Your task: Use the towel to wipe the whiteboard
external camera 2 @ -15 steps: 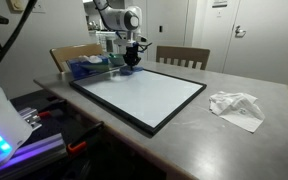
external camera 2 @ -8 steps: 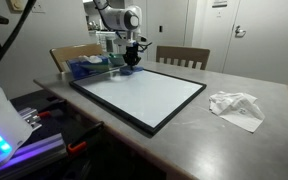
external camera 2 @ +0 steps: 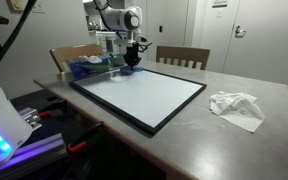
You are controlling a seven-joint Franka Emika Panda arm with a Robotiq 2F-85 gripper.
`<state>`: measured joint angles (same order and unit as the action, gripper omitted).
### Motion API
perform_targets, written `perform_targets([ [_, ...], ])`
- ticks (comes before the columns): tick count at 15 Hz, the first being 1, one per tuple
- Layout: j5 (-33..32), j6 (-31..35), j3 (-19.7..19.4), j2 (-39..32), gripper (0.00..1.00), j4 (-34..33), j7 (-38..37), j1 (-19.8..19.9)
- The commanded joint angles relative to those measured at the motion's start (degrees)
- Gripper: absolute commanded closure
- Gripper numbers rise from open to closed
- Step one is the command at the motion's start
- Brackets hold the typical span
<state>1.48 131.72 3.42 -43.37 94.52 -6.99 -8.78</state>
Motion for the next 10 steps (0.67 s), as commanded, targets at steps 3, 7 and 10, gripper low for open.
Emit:
perform_targets([
  [3, -1.0, 2.1, -2.4, -0.5, 0.96, 2.1, -2.7, 0.2],
  [7, -1.0, 1.8, -2.9, -0.7, 0.96, 2.2, -2.5, 0.8],
  [10, -1.4, 1.3, -3.0, -1.0, 0.96, 2.0, -1.1, 1.1],
])
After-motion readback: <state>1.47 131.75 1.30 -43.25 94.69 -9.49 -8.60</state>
